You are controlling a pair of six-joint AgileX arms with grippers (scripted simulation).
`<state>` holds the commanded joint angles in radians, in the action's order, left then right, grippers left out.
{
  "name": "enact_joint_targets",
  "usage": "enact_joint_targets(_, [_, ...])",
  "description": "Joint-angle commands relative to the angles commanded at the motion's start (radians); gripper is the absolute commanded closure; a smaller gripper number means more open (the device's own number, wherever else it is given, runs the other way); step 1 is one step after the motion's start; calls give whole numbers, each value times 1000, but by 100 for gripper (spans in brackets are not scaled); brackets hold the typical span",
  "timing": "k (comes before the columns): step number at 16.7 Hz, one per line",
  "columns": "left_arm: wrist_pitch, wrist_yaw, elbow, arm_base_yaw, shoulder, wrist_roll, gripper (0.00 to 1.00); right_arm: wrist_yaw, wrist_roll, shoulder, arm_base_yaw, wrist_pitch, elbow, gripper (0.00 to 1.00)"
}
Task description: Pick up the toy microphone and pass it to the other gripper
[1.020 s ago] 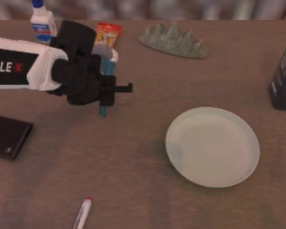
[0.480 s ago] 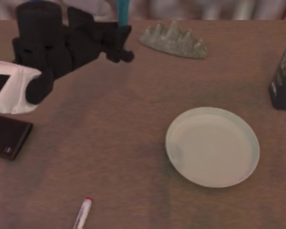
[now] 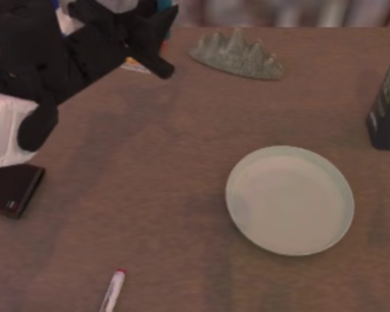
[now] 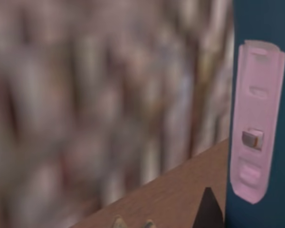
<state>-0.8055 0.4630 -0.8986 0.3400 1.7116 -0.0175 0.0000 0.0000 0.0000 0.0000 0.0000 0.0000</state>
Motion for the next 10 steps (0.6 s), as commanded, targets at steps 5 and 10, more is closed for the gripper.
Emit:
enact_joint_targets(5, [-18, -43, 20, 43, -15, 12, 100, 0, 0, 0, 0, 0, 0, 0])
enact_joint_targets(10, [-106, -233, 133, 212, -100, 73, 100, 0, 0, 0, 0, 0, 0, 0])
